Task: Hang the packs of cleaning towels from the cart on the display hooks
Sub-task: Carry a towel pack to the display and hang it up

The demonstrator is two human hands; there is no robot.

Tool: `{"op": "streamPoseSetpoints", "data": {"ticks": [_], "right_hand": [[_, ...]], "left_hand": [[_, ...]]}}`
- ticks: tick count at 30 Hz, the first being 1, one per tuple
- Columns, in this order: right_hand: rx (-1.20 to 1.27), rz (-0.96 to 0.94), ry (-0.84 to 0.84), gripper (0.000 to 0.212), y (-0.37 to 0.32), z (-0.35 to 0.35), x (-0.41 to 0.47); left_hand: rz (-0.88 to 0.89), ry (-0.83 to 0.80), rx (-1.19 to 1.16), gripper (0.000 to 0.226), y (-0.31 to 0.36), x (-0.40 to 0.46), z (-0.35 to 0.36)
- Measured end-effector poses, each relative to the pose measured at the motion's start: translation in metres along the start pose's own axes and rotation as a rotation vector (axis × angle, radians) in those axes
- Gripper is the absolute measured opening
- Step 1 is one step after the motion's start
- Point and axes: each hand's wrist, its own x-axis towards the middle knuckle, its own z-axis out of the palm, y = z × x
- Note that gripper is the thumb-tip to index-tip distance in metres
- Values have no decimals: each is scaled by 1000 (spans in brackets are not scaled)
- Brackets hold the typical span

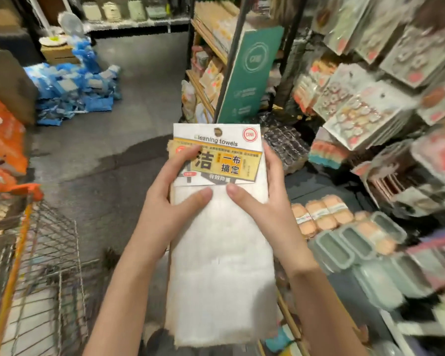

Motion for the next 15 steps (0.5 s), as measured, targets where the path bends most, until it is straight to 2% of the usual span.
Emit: {"op": "streamPoseSetpoints", "data": {"ticks": [9, 15], "right_hand": [[-27, -43, 354, 78, -12, -138, -64], [-63, -67, 582, 77, -17, -195, -112]], "left_hand": [[19, -336, -130, 57, 5, 4, 150], [48, -549, -172, 54, 13, -5, 226]]}}
